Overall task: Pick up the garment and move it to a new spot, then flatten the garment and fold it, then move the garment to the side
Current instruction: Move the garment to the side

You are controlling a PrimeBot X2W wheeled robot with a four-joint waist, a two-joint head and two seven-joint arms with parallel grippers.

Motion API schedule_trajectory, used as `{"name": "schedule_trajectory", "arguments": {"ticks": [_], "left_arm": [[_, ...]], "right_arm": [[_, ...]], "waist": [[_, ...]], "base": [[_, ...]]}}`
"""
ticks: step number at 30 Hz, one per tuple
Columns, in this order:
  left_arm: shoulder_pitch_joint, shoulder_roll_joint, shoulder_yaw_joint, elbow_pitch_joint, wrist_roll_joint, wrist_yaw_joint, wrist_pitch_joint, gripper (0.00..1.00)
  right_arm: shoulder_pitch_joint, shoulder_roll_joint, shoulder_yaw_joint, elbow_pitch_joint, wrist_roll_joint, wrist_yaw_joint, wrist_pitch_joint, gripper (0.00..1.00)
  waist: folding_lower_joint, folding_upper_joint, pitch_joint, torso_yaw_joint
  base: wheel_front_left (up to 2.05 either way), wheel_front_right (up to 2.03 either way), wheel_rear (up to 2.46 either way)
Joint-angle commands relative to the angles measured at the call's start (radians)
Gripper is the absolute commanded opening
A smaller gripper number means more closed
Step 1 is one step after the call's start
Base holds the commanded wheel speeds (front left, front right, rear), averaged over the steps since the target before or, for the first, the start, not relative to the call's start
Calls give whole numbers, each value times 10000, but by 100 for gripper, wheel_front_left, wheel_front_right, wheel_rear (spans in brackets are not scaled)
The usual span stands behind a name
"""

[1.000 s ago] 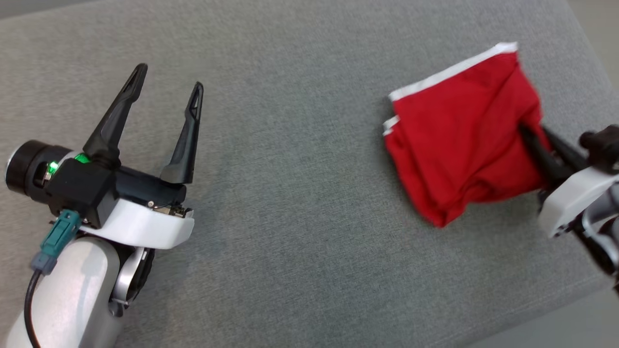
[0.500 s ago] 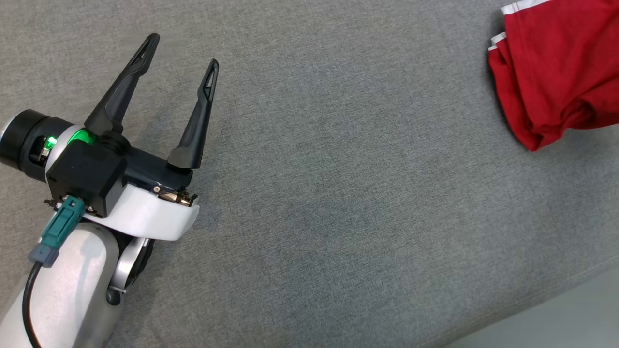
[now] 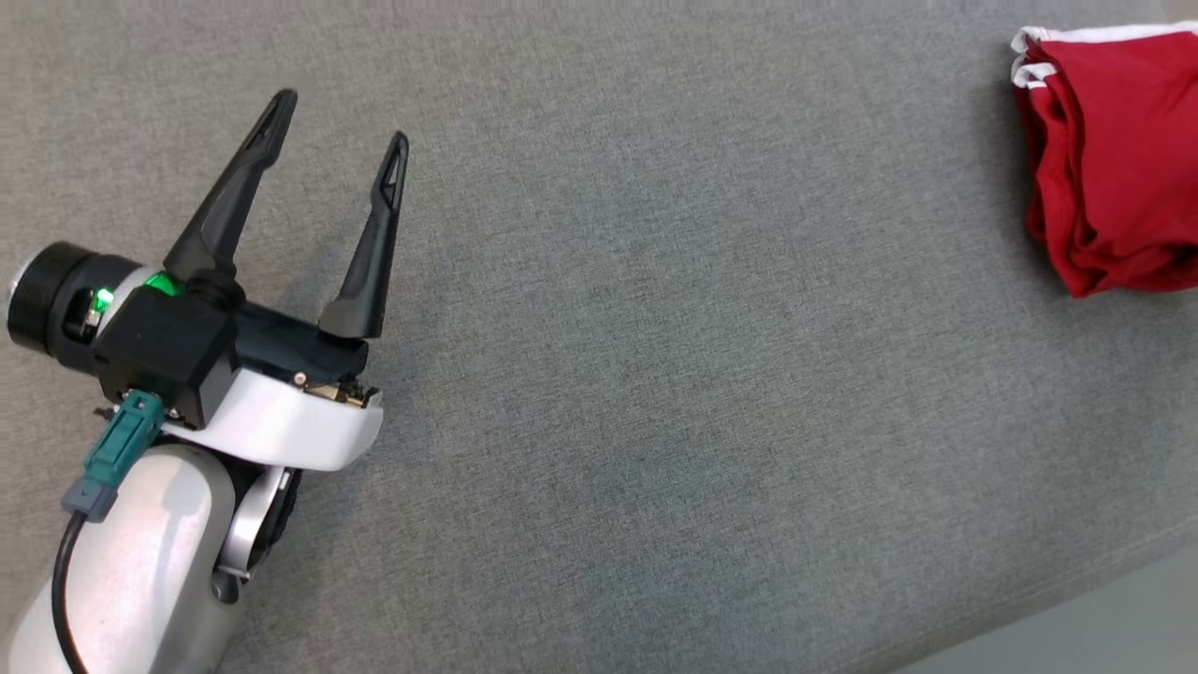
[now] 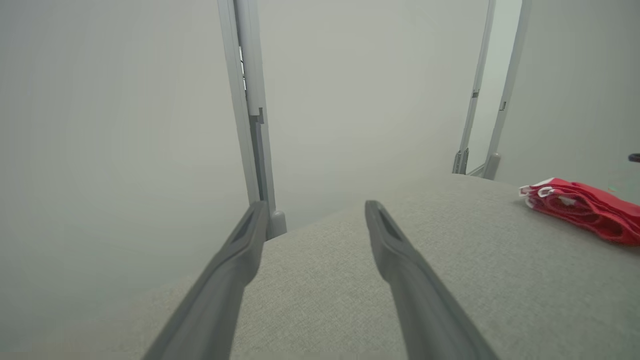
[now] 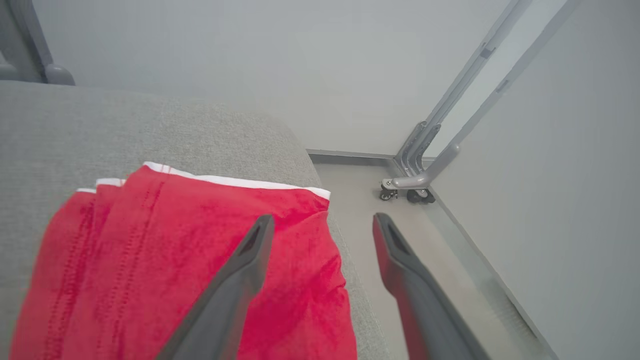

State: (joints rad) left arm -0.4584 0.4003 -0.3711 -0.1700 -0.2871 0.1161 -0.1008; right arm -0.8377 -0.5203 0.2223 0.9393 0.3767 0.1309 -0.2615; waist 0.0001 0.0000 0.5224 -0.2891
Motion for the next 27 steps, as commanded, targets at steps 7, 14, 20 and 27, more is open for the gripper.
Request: {"name": "schedule_trajectory", "arguments": {"ticks": [7, 14, 20, 27], "left_arm": [[888, -100, 397, 347, -445, 475, -336, 100], [1704, -319, 750, 643, -905, 817, -749, 100], [2340, -566, 945, 857, -1252, 998, -1077, 100], [3013, -703, 1076, 1206, -1554, 1036, -1282, 100]], "right_arm": [[1535, 1174, -1894, -2654, -356, -2, -48, 100], [3450, 2703, -2878, -5569, -1250, -2, -49, 100], [4721, 3605, -2823, -7415, -1739, -2, 36, 100], [6036, 4140, -2350, -8995, -2146, -2, 875, 100]], "waist": [[-1, 0, -883, 97], [-1, 0, -1681, 652], [-1, 0, -2395, 1287], [-1, 0, -3283, 2051]], "base": [[0, 0, 0], [0, 0, 0], [0, 0, 0], [0, 0, 0]]}}
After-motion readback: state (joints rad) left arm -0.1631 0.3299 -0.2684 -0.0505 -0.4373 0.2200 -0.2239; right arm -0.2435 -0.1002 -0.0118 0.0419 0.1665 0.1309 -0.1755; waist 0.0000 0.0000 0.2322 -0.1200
